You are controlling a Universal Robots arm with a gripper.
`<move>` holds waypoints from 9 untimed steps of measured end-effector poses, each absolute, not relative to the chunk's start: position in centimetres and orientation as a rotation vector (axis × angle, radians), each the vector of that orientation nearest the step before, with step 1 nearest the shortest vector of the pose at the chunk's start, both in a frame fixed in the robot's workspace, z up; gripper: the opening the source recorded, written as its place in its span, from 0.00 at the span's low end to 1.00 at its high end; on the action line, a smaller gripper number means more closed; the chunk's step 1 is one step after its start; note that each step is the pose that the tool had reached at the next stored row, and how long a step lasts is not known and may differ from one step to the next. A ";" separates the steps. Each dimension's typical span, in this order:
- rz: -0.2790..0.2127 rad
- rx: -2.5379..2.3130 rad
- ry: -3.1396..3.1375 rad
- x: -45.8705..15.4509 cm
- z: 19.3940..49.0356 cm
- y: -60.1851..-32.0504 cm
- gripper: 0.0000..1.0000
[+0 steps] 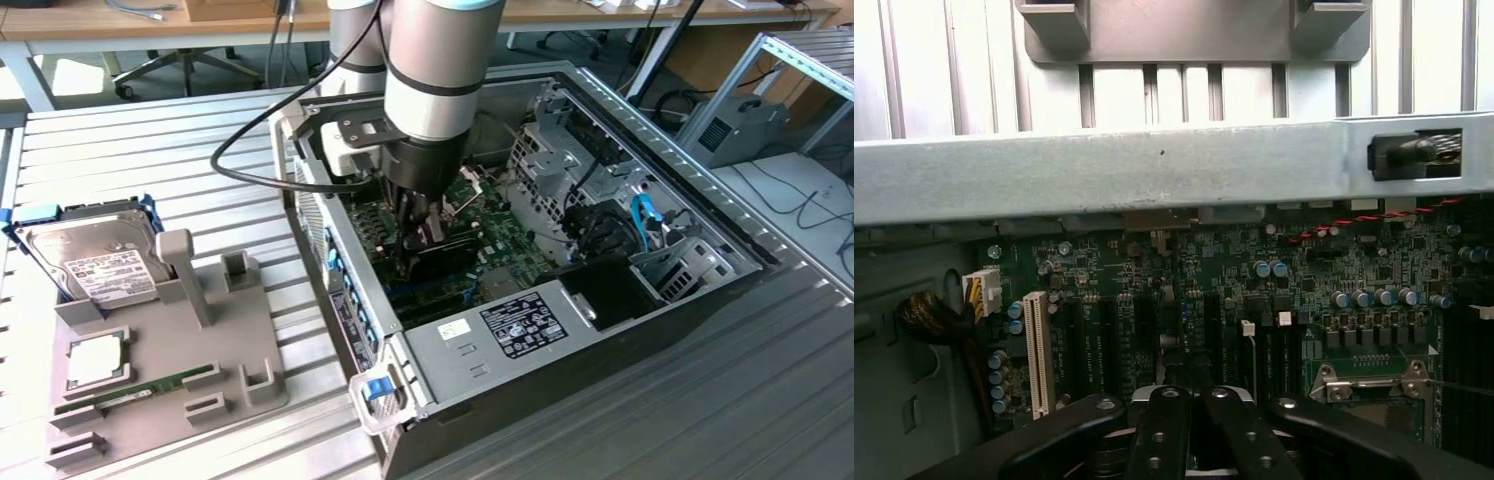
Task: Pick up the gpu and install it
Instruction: 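Press down on the gpu until it lock into place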
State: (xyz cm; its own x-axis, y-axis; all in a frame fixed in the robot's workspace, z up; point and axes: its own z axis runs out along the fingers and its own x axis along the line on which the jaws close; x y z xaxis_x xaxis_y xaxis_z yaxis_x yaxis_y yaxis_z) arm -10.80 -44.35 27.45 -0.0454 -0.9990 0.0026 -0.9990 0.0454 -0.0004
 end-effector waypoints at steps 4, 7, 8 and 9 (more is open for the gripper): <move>0.003 2.169 -2.270 -10.8 27.4 -44.3 0.11; 0.003 2.169 -2.270 -10.8 27.2 -44.3 0.11; 0.003 2.170 -2.271 -10.8 27.1 -44.3 0.11; 0.003 2.169 -2.271 -10.8 27.1 -44.3 0.11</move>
State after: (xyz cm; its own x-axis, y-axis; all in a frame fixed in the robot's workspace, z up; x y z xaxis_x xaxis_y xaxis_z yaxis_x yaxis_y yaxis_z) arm -10.80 -44.34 27.07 -0.0456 -0.9990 0.0023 -0.9990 0.0456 -0.0006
